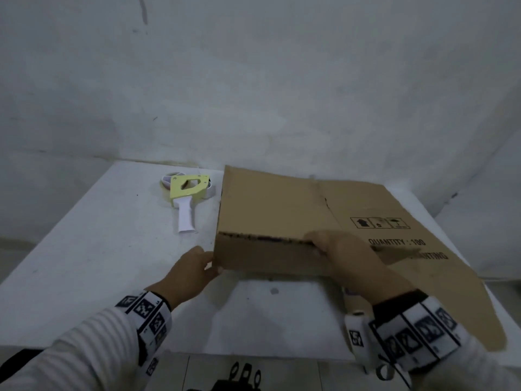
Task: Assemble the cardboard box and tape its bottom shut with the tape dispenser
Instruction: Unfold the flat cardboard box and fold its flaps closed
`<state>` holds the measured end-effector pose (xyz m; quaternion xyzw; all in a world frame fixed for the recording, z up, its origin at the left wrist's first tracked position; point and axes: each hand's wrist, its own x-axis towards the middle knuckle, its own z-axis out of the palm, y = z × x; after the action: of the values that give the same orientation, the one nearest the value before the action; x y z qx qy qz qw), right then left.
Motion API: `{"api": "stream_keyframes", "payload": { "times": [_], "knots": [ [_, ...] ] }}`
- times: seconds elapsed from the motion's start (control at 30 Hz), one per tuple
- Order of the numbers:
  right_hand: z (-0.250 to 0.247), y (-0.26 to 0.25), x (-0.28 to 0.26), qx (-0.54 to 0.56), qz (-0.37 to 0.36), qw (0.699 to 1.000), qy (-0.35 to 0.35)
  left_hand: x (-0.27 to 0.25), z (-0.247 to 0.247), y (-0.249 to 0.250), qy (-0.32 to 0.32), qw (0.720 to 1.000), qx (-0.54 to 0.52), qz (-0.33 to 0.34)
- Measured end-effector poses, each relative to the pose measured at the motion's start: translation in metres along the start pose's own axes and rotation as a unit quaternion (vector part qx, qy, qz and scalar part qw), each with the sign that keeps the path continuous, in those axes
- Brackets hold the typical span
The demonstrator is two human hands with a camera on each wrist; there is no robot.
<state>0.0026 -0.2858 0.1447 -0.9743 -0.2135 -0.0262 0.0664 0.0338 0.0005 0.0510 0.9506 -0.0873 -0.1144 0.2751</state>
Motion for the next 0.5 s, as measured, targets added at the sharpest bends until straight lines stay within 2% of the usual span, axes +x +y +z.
{"api": "stream_keyframes", "payload": {
  "times": [0.1,0.2,0.3,0.43,0.5],
  "knots": [
    [-0.034,0.006,0.014,-0.036,-0.013,0.995,0.093,0.001,-0.011,0.011,0.049,0.996,-0.02,0.077],
    [-0.068,0.012,0.03,-0.102,-0.023,0.979,0.175,-0.004,-0.031,0.038,0.042,0.993,-0.087,0.065],
    [-0.102,0.015,0.043,-0.129,-0.002,0.965,0.228,-0.002,-0.046,0.058,0.103,0.986,-0.11,0.072],
    [-0.14,0.019,0.059,-0.098,0.005,0.957,0.275,0.002,-0.066,0.077,0.195,0.968,-0.127,0.097],
    [-0.153,0.022,0.07,-0.079,0.005,0.954,0.288,0.003,-0.076,0.086,0.22,0.959,-0.147,0.106]
  ]
}}
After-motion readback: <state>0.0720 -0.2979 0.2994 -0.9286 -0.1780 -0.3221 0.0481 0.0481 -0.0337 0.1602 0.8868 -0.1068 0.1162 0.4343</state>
